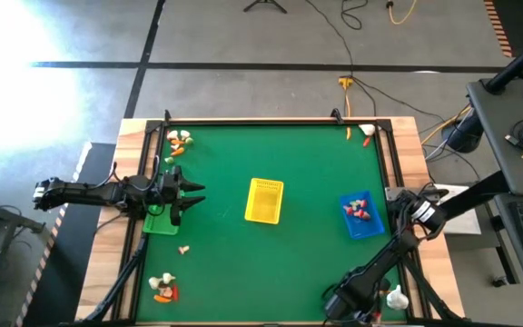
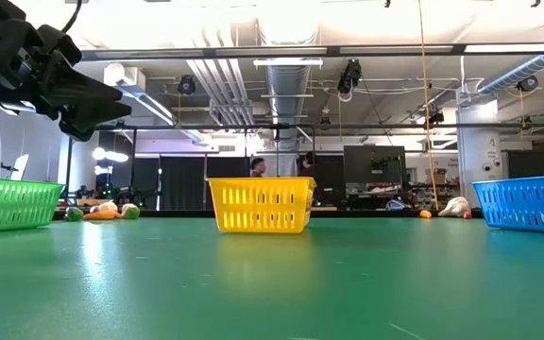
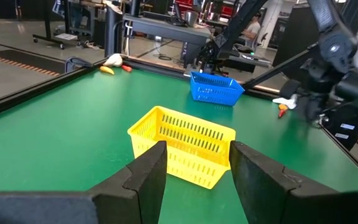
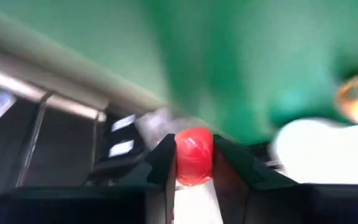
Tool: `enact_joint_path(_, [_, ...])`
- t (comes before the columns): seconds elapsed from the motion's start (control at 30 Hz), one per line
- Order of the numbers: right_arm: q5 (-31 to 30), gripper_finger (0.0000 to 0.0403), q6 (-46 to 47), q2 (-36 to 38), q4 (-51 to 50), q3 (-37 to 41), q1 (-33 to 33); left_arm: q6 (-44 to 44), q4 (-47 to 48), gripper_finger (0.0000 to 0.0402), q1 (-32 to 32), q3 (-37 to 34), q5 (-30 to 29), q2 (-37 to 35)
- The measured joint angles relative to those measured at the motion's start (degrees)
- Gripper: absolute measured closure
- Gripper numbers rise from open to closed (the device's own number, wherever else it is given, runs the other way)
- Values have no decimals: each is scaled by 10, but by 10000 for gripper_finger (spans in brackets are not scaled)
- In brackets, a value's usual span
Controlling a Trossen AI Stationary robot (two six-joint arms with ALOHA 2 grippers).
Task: Sort produce into baskets
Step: Put the red mushroom into the blue bin
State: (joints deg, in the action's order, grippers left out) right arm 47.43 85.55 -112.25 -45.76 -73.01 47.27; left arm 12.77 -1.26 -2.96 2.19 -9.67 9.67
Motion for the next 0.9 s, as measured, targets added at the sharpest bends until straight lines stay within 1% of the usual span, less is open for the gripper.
enact_joint_path(0.1, [-20,340,0,5,-6,-37,-1,0,0,243,0,0,0,0])
enact_joint_path(0.2, [-75,339,5,18,-8,-75,-13,0,0,243,0,0,0,0])
enact_joint_path(0.37, [-244,337,9,59,-65,-126,-60,0,0,243,0,0,0,0])
enact_joint_path(0.47, [-347,336,-18,98,-128,-145,-96,0,0,243,0,0,0,0])
enact_joint_path(0.6, [-477,336,-50,169,-253,-146,-141,0,0,243,0,0,0,1])
enact_joint_path(0.67, [-528,335,-61,205,-307,-142,-163,0,0,243,0,0,0,1])
enact_joint_path(0.77, [-563,335,-78,256,-379,-122,-202,0,0,243,0,0,0,2])
enact_joint_path(0.9, [-566,335,-103,317,-399,-52,-258,0,0,243,0,0,0,2])
